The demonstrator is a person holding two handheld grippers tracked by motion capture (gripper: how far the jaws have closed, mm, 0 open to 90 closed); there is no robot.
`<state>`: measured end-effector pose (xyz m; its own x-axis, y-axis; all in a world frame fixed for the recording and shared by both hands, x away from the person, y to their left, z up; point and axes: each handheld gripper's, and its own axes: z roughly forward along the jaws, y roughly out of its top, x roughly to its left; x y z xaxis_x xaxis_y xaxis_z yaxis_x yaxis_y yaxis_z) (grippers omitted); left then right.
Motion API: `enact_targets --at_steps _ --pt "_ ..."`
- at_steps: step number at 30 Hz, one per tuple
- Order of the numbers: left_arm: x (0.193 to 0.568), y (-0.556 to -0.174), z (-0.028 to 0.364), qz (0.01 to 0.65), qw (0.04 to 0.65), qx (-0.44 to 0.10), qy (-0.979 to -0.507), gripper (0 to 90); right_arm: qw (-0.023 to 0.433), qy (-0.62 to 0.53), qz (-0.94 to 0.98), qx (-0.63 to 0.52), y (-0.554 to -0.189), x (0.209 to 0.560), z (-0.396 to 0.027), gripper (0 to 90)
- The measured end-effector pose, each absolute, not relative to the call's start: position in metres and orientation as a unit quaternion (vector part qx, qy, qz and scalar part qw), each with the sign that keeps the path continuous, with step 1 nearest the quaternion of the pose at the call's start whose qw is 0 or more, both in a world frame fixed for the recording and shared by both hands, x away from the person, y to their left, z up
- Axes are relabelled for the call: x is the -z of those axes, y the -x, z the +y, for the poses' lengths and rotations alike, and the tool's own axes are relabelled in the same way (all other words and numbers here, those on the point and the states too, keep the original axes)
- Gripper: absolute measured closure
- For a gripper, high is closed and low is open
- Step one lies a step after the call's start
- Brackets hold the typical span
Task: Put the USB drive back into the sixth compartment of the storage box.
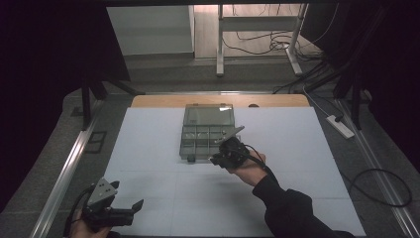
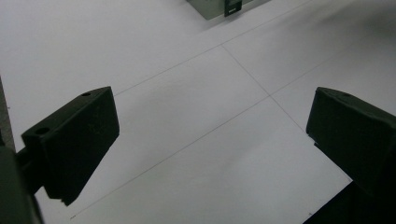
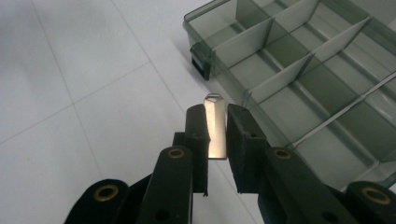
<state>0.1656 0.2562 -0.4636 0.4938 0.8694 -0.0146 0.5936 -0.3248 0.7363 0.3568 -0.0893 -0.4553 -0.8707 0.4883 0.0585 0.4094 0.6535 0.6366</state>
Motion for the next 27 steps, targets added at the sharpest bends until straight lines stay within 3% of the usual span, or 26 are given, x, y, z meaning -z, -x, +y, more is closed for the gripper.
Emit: enact_targets --at_steps 27 --pt "0.464 -0.166 0.256 0.462 0.353 -0.196 -0.79 2.8 0.081 -0.268 0.896 -0.344 -0.385 0.456 -0.066 78.8"
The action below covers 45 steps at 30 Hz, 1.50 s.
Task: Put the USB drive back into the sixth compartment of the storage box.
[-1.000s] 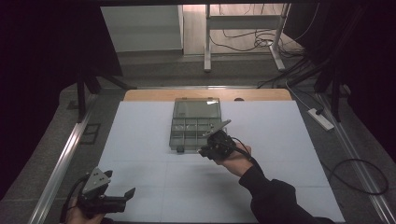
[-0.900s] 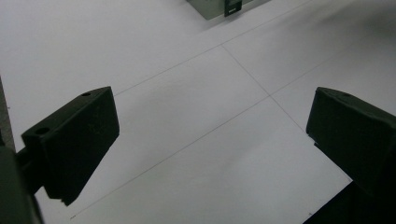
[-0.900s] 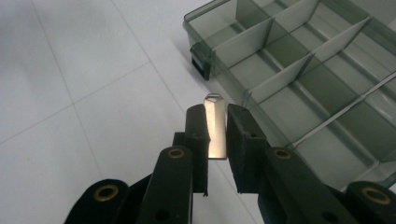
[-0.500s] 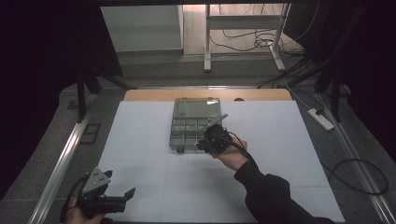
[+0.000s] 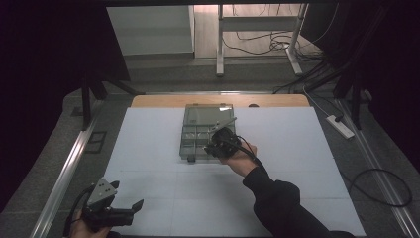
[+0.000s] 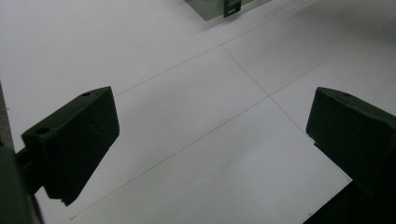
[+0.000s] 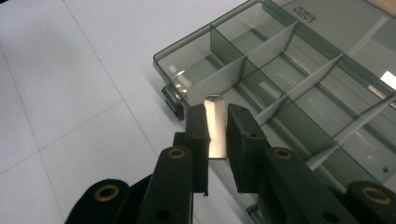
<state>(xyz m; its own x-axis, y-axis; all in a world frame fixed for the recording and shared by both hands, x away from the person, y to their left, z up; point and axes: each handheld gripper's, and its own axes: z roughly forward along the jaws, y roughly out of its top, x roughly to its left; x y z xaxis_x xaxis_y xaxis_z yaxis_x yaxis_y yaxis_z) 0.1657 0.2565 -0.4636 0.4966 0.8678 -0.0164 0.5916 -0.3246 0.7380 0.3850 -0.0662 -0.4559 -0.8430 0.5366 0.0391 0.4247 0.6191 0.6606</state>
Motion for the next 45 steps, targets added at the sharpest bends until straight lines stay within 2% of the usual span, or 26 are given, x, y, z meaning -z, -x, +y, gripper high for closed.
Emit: enact_targets --at_steps 27,45 --pt "0.464 -0.166 0.256 0.46 0.354 -0.196 -0.791 2.8 0.105 -0.281 0.894 -0.331 -0.409 0.472 -0.043 78.8" --pt "0.464 -0.166 0.257 0.46 0.354 -0.195 -0.79 2.8 0.12 -0.273 0.905 -0.304 -0.411 0.49 -0.029 78.1"
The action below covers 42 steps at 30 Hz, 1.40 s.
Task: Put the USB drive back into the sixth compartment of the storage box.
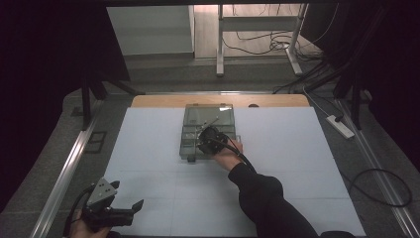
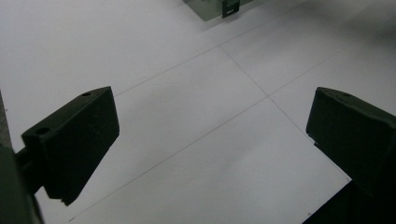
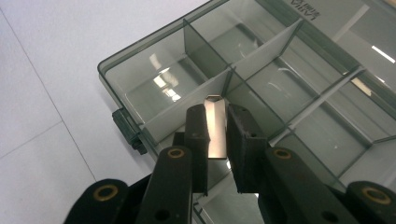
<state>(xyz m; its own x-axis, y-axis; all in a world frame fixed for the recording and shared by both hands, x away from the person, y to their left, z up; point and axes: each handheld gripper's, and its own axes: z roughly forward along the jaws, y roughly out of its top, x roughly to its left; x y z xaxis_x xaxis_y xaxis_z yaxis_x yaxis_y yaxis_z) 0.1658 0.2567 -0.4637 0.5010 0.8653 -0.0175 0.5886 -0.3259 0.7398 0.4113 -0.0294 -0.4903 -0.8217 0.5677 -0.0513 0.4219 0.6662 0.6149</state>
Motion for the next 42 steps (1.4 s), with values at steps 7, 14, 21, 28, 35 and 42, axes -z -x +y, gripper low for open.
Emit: enact_targets --at_steps 7,14,21,28,35,42 --pt "0.464 -0.166 0.257 0.46 0.355 -0.195 -0.79 2.8 0.127 -0.267 0.906 -0.302 -0.409 0.489 -0.028 75.4" --pt "0.464 -0.166 0.257 0.46 0.355 -0.195 -0.79 2.8 0.125 -0.267 0.905 -0.307 -0.406 0.485 -0.03 72.2" --pt "0.464 -0.166 0.257 0.46 0.354 -0.196 -0.79 2.8 0.116 -0.27 0.904 -0.312 -0.404 0.482 -0.033 64.3" --pt "0.464 -0.166 0.257 0.459 0.354 -0.196 -0.791 2.8 0.108 -0.269 0.904 -0.314 -0.4 0.48 -0.034 57.8" --pt "0.464 -0.166 0.257 0.459 0.354 -0.195 -0.791 2.8 0.105 -0.269 0.903 -0.317 -0.396 0.476 -0.036 51.7" --pt "0.464 -0.166 0.257 0.459 0.355 -0.195 -0.791 2.8 0.105 -0.268 0.904 -0.315 -0.391 0.473 -0.038 45.2"
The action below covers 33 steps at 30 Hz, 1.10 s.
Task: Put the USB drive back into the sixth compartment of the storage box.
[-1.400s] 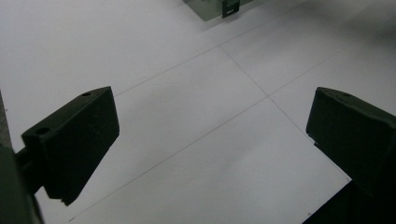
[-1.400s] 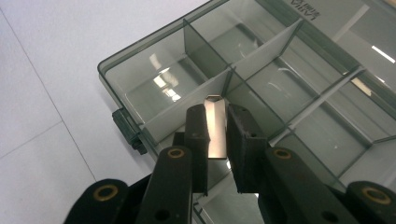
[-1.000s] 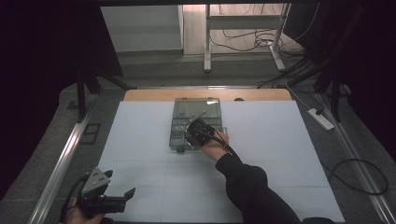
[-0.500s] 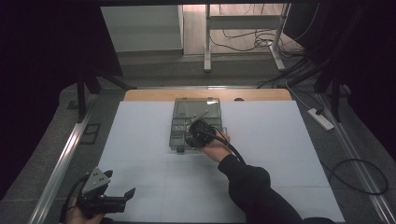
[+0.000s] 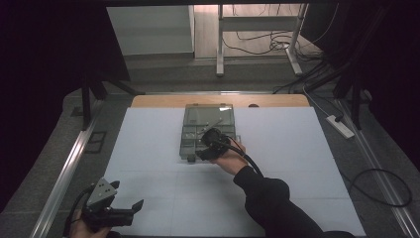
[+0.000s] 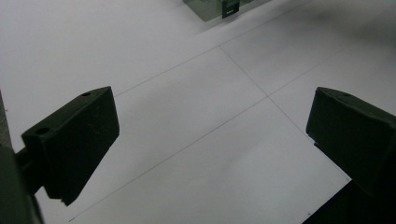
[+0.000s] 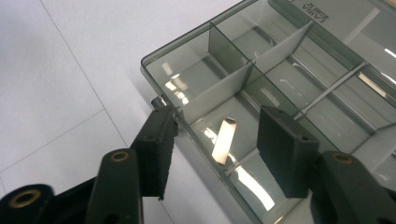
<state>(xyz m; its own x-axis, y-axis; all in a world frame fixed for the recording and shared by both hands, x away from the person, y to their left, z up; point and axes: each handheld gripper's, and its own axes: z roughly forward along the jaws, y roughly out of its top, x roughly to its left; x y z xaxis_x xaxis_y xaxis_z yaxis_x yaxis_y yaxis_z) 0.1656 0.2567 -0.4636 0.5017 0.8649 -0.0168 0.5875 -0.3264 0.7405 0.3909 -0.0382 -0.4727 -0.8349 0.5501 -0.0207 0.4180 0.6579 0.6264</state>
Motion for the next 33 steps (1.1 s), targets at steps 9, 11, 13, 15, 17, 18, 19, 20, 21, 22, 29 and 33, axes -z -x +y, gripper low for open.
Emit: enact_targets --at_steps 9,11,13,15,17,18,19,20,21,22,29,33 --pt "0.464 -0.166 0.257 0.459 0.355 -0.195 -0.791 2.8 0.09 -0.27 0.902 -0.323 -0.383 0.469 -0.043 37.2" --pt "0.464 -0.166 0.257 0.459 0.355 -0.195 -0.791 2.8 0.084 -0.271 0.902 -0.324 -0.381 0.468 -0.045 35.0" --pt "0.464 -0.166 0.257 0.459 0.355 -0.195 -0.791 2.8 0.081 -0.272 0.902 -0.324 -0.38 0.468 -0.045 34.3" --pt "0.464 -0.166 0.257 0.459 0.355 -0.195 -0.79 2.8 0.078 -0.272 0.904 -0.321 -0.378 0.469 -0.046 31.5" --pt "0.464 -0.166 0.257 0.459 0.356 -0.195 -0.79 2.8 0.079 -0.273 0.904 -0.32 -0.377 0.469 -0.047 30.8" --pt "0.464 -0.166 0.257 0.459 0.356 -0.194 -0.79 2.8 0.079 -0.273 0.905 -0.317 -0.376 0.469 -0.048 29.2" --pt "0.464 -0.166 0.257 0.46 0.357 -0.194 -0.79 2.7 0.076 -0.274 0.905 -0.317 -0.376 0.469 -0.048 28.8" --pt "0.464 -0.166 0.257 0.46 0.357 -0.194 -0.79 2.7 0.076 -0.274 0.905 -0.317 -0.376 0.469 -0.048 28.8" --pt "0.464 -0.166 0.257 0.46 0.357 -0.194 -0.79 2.7 0.073 -0.275 0.905 -0.317 -0.375 0.47 -0.049 28.6" --pt "0.463 -0.166 0.257 0.46 0.357 -0.194 -0.79 2.8 0.068 -0.276 0.905 -0.316 -0.374 0.47 -0.05 27.9" --pt "0.463 -0.166 0.258 0.462 0.36 -0.193 -0.787 2.6 0.064 -0.272 0.906 -0.318 -0.371 0.469 -0.053 24.6" --pt "0.463 -0.165 0.258 0.462 0.361 -0.192 -0.787 2.6 0.061 -0.271 0.906 -0.319 -0.368 0.468 -0.056 23.5"
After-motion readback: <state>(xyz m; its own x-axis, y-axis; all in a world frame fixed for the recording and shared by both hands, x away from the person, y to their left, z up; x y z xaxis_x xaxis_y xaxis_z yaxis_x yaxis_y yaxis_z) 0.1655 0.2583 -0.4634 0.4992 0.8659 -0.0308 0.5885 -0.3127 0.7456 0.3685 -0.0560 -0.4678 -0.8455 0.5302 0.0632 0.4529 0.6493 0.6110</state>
